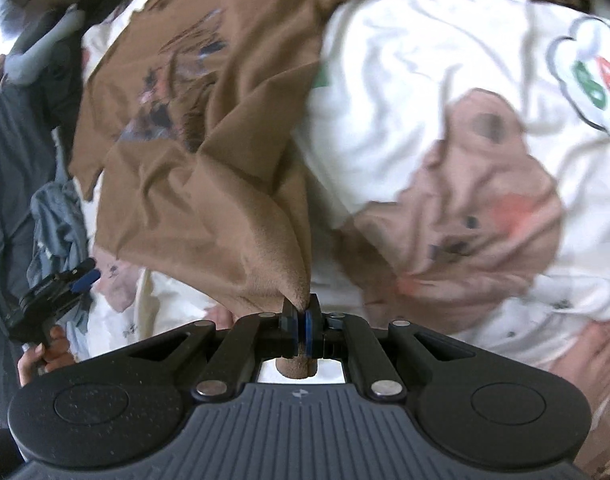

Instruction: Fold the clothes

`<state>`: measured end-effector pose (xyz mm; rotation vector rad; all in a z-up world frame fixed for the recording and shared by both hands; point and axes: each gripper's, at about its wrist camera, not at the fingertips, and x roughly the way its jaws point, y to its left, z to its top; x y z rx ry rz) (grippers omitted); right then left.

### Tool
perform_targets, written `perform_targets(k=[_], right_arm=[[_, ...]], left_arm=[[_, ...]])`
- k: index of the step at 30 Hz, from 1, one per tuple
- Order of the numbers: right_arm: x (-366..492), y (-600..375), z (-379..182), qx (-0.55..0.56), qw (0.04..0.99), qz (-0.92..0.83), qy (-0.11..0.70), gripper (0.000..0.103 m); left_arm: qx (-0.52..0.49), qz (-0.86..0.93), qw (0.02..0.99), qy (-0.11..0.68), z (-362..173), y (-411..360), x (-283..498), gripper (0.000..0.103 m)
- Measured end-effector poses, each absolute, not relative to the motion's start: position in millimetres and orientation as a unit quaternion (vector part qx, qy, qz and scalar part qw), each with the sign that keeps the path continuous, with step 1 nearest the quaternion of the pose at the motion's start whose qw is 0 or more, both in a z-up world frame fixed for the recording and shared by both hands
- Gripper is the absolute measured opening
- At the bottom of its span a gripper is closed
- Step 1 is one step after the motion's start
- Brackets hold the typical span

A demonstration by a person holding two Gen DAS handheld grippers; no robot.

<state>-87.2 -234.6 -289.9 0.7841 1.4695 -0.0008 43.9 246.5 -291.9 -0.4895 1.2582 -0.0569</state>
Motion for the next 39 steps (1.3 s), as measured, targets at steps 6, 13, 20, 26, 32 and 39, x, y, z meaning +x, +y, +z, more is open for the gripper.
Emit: perform_targets(k=[6, 13, 20, 26, 32, 39], right_arm=[[-105, -268, -303, 0.341, 0.675, -0.046, 0.653, 0.001], [-115, -283, -329, 0.315, 0.671, -0.069, 0.668, 0.001], [-117, -284, -361, 0.296, 0.666, -0.085, 0.680, 0.001], [-117, -277, -374, 0.290, 0.668, -0.078, 0.681, 0.001], [-121, -279, -382, 0.296, 0.670, -0.079, 0.676, 0.001], [-116, -268, -387, 0.271, 0.678, -0.074, 0.679, 0.001]], left_arm=[[-0.213, -0.021, 0.785, 0.582, -295, 244, 47, 0.052], [-0.192, -0.037, 0.777, 0.598, -312, 229, 46, 0.052], [-0.200, -0.084, 0.771, 0.599, -328, 206, 49, 0.057], [-0.206, -0.118, 0.766, 0.597, -337, 183, 61, 0.060], [-0.211, -0.138, 0.764, 0.594, -343, 170, 67, 0.066], [-0.261, -0.146, 0.743, 0.598, -356, 171, 57, 0.027]])
